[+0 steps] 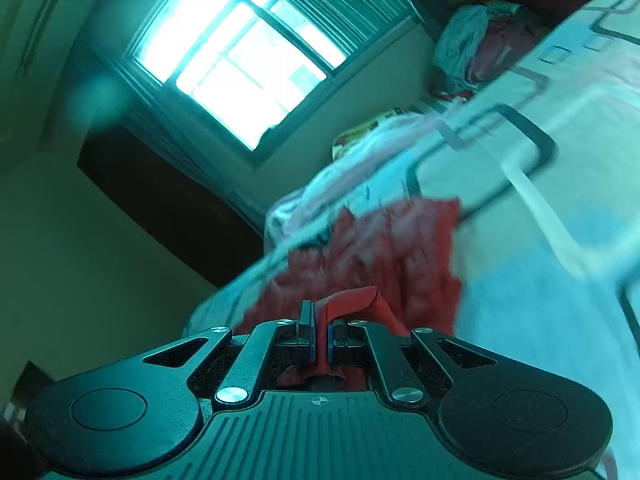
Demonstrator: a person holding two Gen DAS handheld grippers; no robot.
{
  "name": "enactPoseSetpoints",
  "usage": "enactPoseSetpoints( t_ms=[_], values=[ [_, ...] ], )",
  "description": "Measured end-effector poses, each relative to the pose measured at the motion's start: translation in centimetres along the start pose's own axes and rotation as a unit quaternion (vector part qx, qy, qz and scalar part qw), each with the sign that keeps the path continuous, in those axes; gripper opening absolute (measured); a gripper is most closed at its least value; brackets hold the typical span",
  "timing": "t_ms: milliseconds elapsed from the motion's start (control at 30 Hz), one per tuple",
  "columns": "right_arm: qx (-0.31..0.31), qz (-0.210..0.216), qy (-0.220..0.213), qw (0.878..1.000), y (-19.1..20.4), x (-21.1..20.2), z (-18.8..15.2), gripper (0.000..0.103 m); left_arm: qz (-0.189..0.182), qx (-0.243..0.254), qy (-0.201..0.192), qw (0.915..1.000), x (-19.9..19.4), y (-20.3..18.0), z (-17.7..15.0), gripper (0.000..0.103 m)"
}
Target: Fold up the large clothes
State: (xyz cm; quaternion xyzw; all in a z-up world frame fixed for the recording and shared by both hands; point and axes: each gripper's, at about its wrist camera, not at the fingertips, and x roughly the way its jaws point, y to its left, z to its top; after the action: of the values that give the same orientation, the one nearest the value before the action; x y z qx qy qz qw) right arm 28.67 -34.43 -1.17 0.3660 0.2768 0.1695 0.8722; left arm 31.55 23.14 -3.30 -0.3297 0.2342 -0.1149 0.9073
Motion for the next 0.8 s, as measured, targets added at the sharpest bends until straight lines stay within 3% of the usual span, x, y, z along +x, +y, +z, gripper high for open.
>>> enactPoseSetpoints(
  t_ms=[233,467,500,567,633,700,800],
  values=[
    [0.012,-0.011,-0.001,1.0,-1.6,9.2,7.7,0.004,0.0,0.02,0.012,0.9997,9.5,0.4,5.7,0.006],
    [0.01,-0.045,0.012,0.999,-4.5,16.7,12.1,0.005,0.019,0.057,0.033,0.9977,17.5,2.0,8.6,0.008],
    [0.01,-0.048,0.011,0.999,-5.0,17.8,12.5,0.005,0.026,0.062,0.032,0.9972,18.6,2.3,8.7,0.014],
    [0.019,-0.067,0.021,0.997,-6.0,20.2,13.2,0.016,0.027,0.045,0.03,0.9982,20.5,3.4,9.2,0.037],
    [0.01,-0.104,-0.009,0.995,-6.6,21.0,13.2,0.078,0.051,0.032,0.015,0.998,21.7,4.4,9.3,0.099],
    [-0.004,-0.12,-0.022,0.993,-7.1,21.7,13.3,0.081,0.072,0.036,-0.002,0.9968,22.1,5.0,9.7,0.1],
    [-0.02,-0.131,-0.002,0.991,-8.1,22.8,12.9,0.081,0.066,0.035,0.028,0.9968,23.0,6.2,10.0,0.093]
  ],
)
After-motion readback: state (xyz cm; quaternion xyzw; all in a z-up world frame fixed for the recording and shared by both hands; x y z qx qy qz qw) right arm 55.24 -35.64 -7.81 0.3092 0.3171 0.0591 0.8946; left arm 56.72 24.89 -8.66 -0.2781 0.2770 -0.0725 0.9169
